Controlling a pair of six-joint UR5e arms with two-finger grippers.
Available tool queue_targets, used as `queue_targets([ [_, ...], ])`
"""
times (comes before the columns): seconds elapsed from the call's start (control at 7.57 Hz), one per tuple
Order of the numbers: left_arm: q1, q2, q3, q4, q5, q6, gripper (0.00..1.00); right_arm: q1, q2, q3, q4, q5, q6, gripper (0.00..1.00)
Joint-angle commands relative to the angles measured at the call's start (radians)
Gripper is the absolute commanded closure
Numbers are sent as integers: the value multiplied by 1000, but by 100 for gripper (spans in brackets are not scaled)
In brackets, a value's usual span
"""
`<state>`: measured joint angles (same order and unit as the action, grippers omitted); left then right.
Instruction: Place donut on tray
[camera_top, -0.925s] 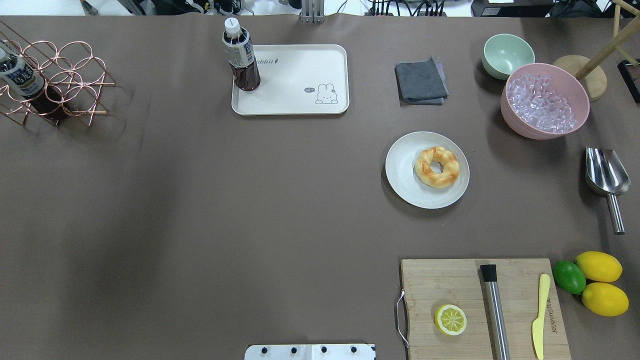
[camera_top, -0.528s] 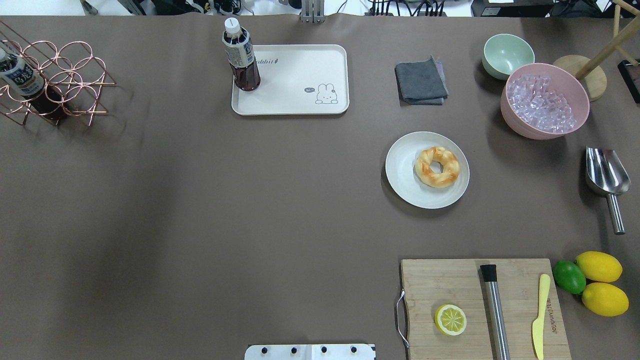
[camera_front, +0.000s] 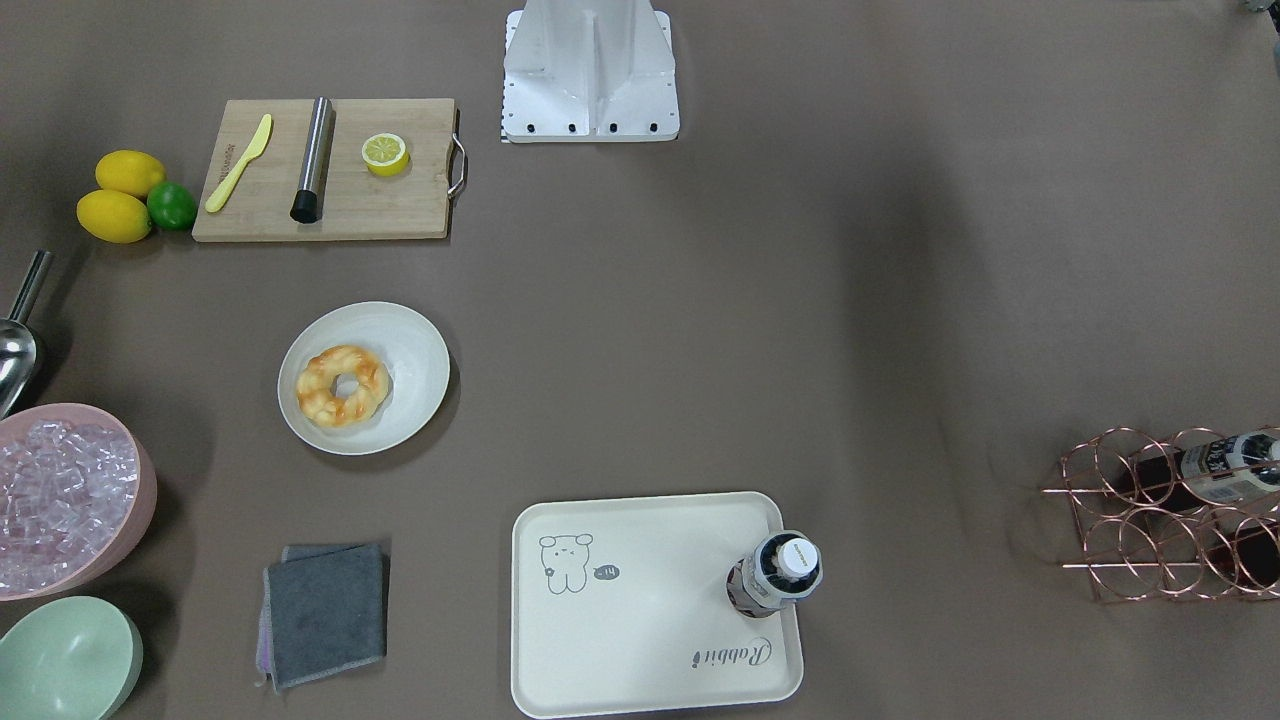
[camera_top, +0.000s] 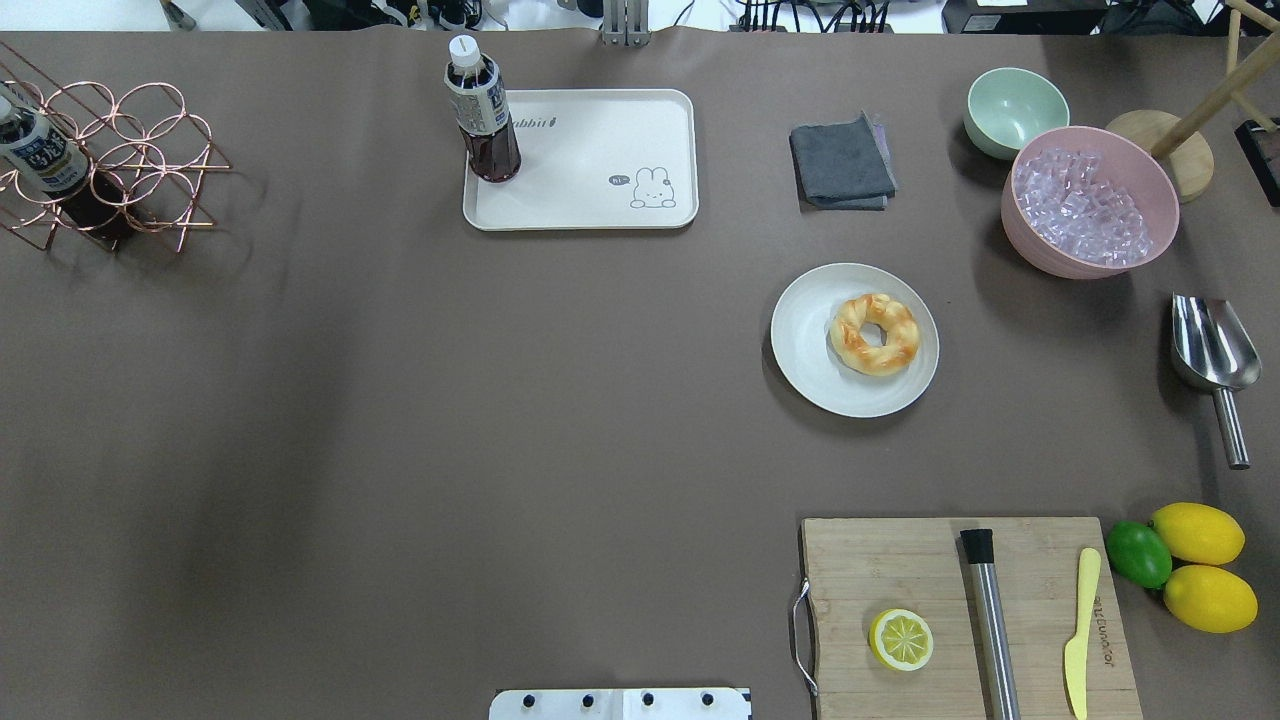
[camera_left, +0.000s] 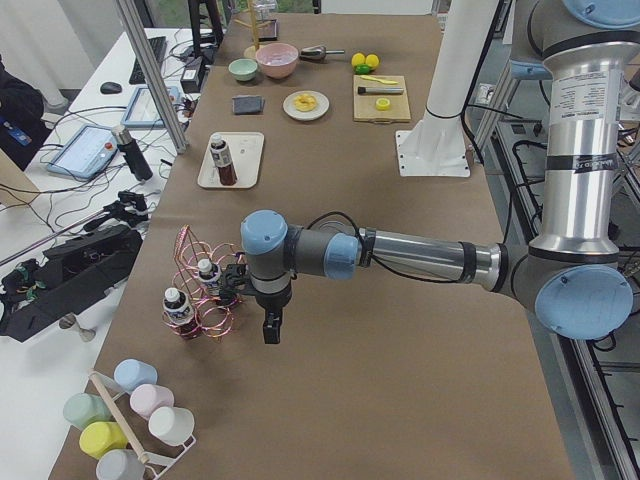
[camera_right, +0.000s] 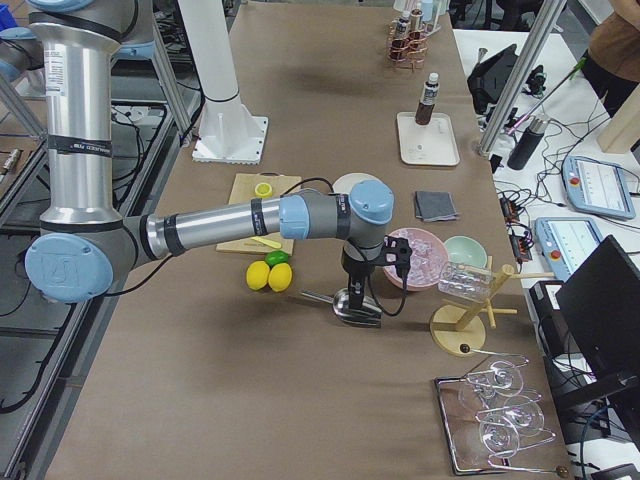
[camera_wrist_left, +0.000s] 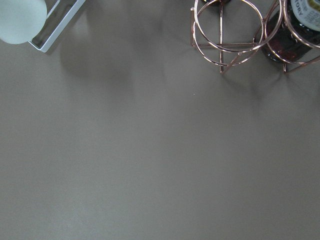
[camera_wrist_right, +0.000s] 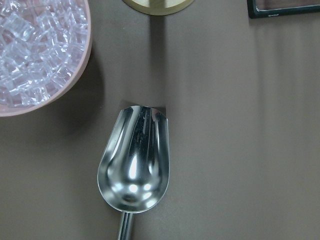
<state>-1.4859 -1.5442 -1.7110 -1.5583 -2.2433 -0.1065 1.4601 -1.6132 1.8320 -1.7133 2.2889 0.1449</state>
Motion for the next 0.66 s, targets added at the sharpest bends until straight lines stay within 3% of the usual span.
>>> queue_targets([
  [0.0,-2,-1,-2,-2,-4,-2,1,-13,-5,-3,29,1,2,0],
  [0.53,-11,-1,-7,-9,-12,-1,1,-18,-8,-7,27,1,1,0],
])
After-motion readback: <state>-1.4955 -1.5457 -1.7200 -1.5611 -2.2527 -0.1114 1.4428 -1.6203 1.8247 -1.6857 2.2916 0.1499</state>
